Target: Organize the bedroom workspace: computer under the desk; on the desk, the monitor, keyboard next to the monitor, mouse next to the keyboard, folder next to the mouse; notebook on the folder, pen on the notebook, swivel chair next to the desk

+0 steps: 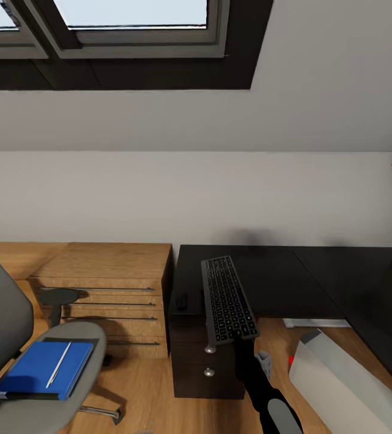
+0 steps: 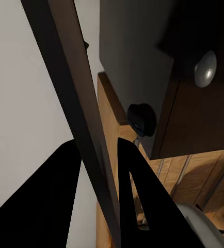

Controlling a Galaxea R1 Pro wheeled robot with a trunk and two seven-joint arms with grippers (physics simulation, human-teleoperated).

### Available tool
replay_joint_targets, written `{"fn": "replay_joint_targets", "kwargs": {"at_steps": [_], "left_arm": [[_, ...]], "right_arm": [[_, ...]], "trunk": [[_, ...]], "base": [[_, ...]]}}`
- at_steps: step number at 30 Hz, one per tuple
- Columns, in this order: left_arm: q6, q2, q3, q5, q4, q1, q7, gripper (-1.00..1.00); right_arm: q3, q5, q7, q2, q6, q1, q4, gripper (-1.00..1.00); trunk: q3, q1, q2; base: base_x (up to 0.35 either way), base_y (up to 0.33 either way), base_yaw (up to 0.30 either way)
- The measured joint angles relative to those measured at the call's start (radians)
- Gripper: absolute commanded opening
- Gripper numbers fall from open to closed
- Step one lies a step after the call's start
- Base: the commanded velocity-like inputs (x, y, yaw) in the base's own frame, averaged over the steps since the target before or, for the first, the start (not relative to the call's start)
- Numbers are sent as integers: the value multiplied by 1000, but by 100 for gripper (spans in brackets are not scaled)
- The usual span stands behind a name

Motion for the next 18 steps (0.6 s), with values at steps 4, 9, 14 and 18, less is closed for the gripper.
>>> {"fn": "replay_joint_targets", "kwargs": {"at_steps": [4, 9, 14, 18], "left_arm": [[138, 27, -20, 4, -132, 0, 3, 100], [327, 111, -29, 28, -363, 0, 4, 100], [585, 218, 8, 192, -643, 0, 9, 100], [654, 256, 143, 326, -752, 0, 22, 100]], "right_arm": [[1, 0, -1, 0, 0, 0, 0, -100], [-1, 0, -2, -1, 0, 0, -2, -100], [-3, 0, -2, -3, 1, 0, -4, -100], [-3, 0, -2, -3, 1, 0, -4, -100]], "trunk": [[0, 0, 0], [0, 0, 0], [0, 0, 0], [0, 0, 0]], "base": [[2, 1, 0], [0, 0, 0], [0, 0, 0], [0, 0, 0]]}}
